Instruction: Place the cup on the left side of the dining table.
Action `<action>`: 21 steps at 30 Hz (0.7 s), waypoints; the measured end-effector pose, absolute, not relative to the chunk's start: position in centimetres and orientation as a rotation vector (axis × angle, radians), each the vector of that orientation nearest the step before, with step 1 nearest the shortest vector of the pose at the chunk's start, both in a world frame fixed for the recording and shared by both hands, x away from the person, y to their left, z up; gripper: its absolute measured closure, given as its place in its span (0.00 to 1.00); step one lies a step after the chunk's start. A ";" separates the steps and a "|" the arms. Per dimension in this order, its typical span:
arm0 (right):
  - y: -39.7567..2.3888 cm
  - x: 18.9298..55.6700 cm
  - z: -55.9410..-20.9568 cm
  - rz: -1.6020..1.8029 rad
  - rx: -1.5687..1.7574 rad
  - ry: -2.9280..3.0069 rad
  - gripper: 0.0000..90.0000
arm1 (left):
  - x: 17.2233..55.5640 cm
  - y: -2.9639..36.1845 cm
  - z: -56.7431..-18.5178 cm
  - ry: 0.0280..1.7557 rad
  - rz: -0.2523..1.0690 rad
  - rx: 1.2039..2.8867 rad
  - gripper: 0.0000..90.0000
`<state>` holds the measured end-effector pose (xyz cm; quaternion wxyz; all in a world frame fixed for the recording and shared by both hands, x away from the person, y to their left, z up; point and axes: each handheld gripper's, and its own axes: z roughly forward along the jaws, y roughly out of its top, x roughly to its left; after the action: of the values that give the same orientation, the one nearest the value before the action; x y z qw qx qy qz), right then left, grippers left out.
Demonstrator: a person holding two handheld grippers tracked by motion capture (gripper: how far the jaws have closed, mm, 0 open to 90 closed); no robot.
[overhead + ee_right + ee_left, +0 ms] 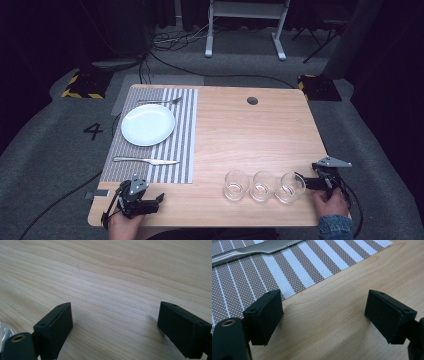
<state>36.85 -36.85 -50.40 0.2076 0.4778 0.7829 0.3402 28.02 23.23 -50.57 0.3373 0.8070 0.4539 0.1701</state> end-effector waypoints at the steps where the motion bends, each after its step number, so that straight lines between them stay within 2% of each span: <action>1: -36.8 36.9 -50.4 0.947 1.330 2.180 0.15 | 28.0 23.2 -50.6 1.183 0.443 2.103 0.17; 7: -36.8 36.9 -50.4 0.947 1.330 2.179 0.15 | 27.7 22.9 -49.7 1.122 0.400 2.099 0.15; 12: -36.8 36.9 -50.4 0.947 1.330 2.179 0.15 | 27.6 22.6 -47.7 1.092 0.259 2.034 0.04; 15: -36.8 36.9 -50.4 0.947 1.330 2.179 0.15 | 27.5 22.7 -47.1 1.074 0.245 2.015 0.00; 21: -36.8 36.9 -50.4 0.947 1.330 2.180 0.15 | 26.9 22.4 -46.1 0.946 0.263 1.948 0.00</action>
<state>36.85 -36.85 -50.40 0.2075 0.4778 0.7829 0.3402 26.89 22.44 -46.07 0.4619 0.7920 0.3847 0.1069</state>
